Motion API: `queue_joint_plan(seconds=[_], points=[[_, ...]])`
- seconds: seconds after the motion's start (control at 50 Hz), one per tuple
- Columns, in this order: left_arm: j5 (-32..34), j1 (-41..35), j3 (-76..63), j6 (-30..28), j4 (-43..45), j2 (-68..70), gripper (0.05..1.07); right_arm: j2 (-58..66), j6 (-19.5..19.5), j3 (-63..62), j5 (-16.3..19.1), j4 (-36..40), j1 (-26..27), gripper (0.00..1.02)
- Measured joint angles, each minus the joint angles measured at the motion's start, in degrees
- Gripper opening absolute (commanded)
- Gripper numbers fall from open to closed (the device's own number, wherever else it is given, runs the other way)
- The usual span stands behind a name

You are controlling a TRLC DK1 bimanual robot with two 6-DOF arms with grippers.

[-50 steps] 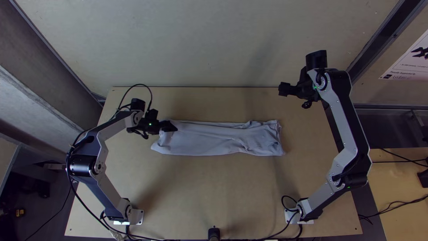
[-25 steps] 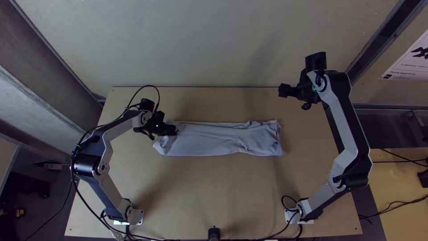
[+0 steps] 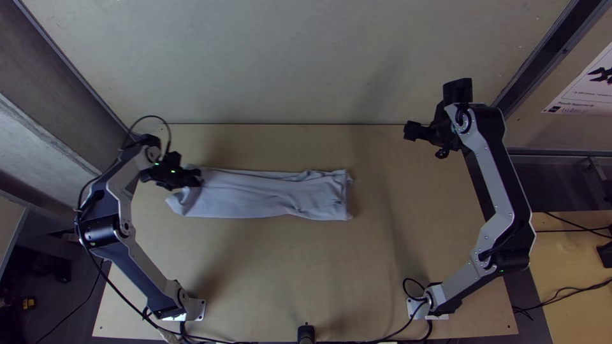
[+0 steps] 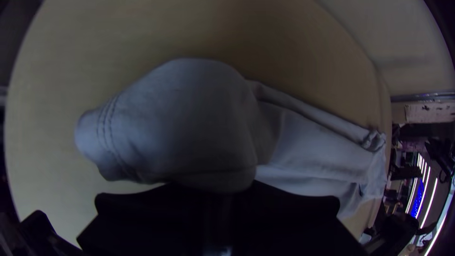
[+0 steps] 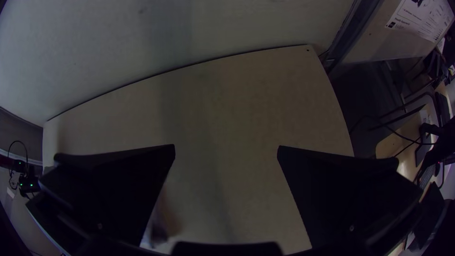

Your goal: Fold the t-shirt

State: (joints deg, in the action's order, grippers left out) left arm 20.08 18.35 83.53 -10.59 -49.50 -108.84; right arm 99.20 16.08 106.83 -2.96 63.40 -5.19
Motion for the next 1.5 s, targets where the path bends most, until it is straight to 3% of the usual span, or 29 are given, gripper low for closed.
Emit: queue_joint_plan(seconds=[0.26,0.54,0.74,0.94,1.5], points=[[-6.16,9.64,10.82,-7.19,-7.28,-3.54,0.08,0.0,0.0,-0.31,0.0,-1.36,1.16,0.99],[-13.38,10.32,22.77,-9.86,-19.74,-3.98,0.08,0.0,0.0,-0.31,0.0,-2.58,1.22,0.99],[-21.33,2.56,31.78,-8.9,-29.77,-3.58,0.08,0.0,-0.02,-0.31,0.0,-2.58,2.16,0.99],[-22.49,-6.34,35.47,-5.62,-36.22,-1.9,0.08,0.0,-0.02,-0.31,0.0,-2.56,3.26,0.99],[-22.47,-31.98,36.22,8.81,-37.68,-1.14,0.08,-1.4,-0.28,-5.33,0.0,-4.15,5.75,0.99]])
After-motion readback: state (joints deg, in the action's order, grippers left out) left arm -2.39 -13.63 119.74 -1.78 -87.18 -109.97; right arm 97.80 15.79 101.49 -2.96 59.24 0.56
